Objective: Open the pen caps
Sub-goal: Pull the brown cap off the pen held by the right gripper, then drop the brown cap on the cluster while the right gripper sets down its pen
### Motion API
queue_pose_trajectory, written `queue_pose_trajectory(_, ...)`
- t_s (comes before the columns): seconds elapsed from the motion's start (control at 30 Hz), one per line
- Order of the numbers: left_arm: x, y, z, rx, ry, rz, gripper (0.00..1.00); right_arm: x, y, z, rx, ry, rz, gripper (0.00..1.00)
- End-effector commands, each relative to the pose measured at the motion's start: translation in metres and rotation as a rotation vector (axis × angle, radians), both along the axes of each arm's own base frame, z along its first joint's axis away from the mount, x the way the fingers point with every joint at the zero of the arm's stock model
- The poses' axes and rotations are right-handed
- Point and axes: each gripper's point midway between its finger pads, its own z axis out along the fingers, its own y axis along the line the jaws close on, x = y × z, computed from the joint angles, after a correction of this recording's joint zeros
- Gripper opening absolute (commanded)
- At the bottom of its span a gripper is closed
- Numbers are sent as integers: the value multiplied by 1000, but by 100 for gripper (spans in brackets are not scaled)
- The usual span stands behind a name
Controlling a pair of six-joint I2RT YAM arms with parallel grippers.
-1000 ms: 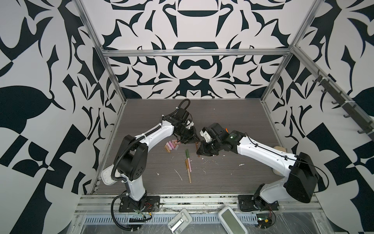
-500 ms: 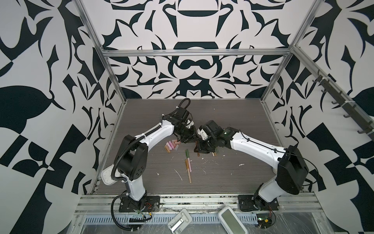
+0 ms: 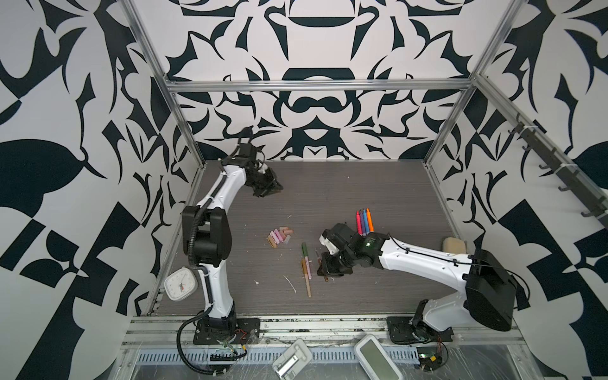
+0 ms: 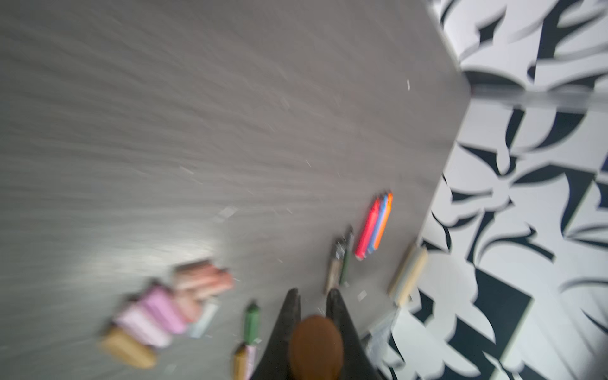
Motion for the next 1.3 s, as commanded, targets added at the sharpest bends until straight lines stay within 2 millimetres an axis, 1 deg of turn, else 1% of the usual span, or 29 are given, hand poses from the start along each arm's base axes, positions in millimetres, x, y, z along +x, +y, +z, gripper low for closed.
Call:
queue_pose_trajectory(0.0, -57, -2, -20, 117, 119, -97, 0, 25, -11, 26, 32, -62, -98, 0)
queue_pose_trajectory(0.1, -92, 16, -50, 201, 170, -89, 0, 39, -27, 28, -13, -87, -123, 0)
queue_pose_trajectory(0.2, -127, 35, -78, 280, 225, -86, 0, 52, -43, 24, -115, -124, -124, 0)
queue_pose_trajectory(0.3, -153, 44, -97, 302, 263, -87, 0, 66, -47, 23, -194, -135, -99, 0)
queue_pose_trajectory(0.4, -170, 45, -103, 293, 282, -110, 0, 83, -54, 21, -316, -177, -83, 0)
queue_pose_trajectory(0.5, -182, 49, -108, 307, 294, -127, 0, 101, -65, 12, -464, -208, -67, 0)
queue_pose_trajectory(0.67, -196, 53, -121, 306, 328, -130, 0, 119, -72, -7, -613, -215, -52, 0)
queue_pose_trajectory(0.73, -197, 52, -124, 290, 333, -128, 0, 122, -74, -14, -652, -218, -39, 0)
queue_pose_trajectory(0.83, -197, 53, -129, 282, 338, -120, 0, 128, -82, -23, -730, -225, -31, 0)
queue_pose_trajectory(0.93, -196, 54, -134, 278, 356, -119, 0, 133, -80, -31, -750, -225, -15, 0)
queue_pose_trajectory(1.13, -194, 60, -147, 274, 392, -101, 0, 132, -78, -44, -764, -195, 7, 0)
queue_pose_trajectory(1.2, -192, 64, -150, 270, 396, -88, 0, 129, -78, -47, -764, -188, 6, 4)
queue_pose_trajectory(1.27, -189, 65, -152, 261, 398, -82, 0, 128, -78, -49, -761, -181, 3, 5)
